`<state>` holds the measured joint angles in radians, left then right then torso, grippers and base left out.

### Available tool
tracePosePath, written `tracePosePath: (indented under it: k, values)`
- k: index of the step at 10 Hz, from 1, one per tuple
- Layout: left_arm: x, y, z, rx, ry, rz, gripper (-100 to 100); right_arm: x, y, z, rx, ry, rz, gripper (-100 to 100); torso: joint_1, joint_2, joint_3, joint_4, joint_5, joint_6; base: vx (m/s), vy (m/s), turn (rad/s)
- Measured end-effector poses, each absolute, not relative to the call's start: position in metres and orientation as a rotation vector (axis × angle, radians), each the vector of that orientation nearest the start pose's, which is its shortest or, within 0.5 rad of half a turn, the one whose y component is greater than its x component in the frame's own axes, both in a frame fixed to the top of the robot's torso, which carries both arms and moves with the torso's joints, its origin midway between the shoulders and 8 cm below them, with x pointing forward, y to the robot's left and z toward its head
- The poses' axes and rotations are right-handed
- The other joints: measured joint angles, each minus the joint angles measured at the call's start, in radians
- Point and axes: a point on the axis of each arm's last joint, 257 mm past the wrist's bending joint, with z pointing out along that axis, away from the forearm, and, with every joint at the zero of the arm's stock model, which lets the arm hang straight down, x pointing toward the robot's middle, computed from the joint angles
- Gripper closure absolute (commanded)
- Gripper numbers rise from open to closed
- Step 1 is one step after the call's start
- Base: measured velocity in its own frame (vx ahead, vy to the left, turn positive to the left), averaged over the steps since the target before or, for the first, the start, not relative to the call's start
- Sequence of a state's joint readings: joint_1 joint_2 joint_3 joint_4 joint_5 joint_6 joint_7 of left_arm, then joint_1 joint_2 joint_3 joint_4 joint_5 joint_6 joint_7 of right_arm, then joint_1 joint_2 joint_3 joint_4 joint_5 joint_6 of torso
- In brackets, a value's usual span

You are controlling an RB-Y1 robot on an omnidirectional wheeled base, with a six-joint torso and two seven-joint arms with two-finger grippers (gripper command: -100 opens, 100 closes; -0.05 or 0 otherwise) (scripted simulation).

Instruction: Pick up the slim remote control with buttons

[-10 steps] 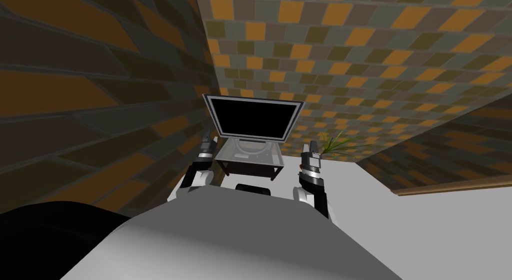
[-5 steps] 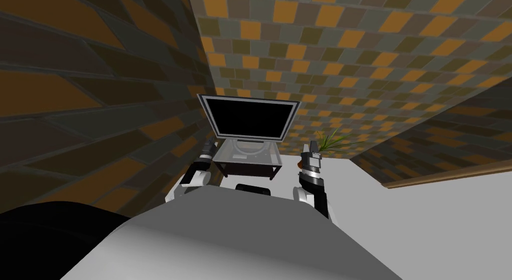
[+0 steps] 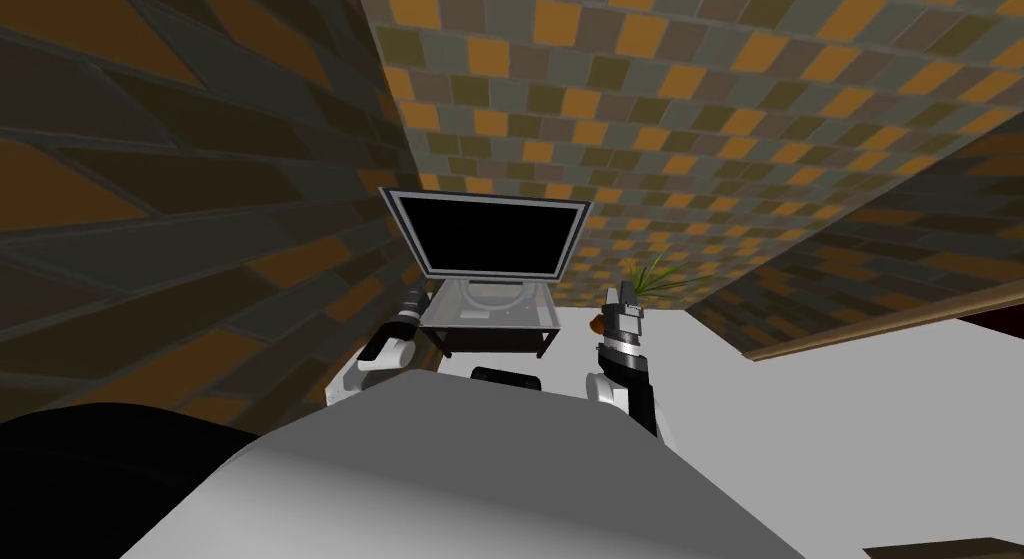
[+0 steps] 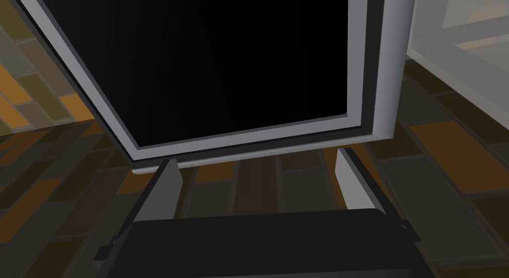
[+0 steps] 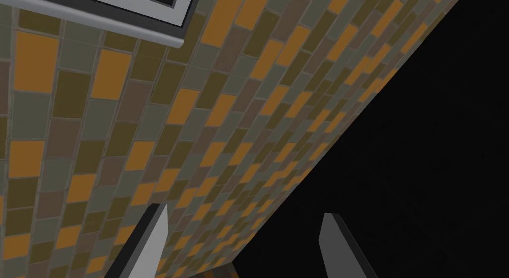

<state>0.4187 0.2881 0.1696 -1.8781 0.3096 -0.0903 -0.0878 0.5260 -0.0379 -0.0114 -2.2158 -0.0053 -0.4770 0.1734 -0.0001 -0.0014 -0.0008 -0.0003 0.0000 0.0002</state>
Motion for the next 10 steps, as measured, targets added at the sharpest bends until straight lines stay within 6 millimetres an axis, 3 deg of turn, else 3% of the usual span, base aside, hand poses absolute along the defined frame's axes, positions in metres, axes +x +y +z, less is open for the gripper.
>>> tracePosePath:
  k: [3,10]
  values:
    - [0.418,0.441,-0.24,-1.277,1.155,-0.908,-100,0.356,-0.288,-0.018,0.647,0.76,1.1,0,0.0,0.0,0.0,0.0,0.0,-0.001,0.014,-0.007,-0.123]
    - [0.399,0.506,-0.322,-1.537,1.25,-0.746,-100,0.356,-0.288,-0.018,0.647,0.76,1.1,0,-0.001,0.0,0.0,0.0,0.0,0.0,0.014,-0.009,-0.117]
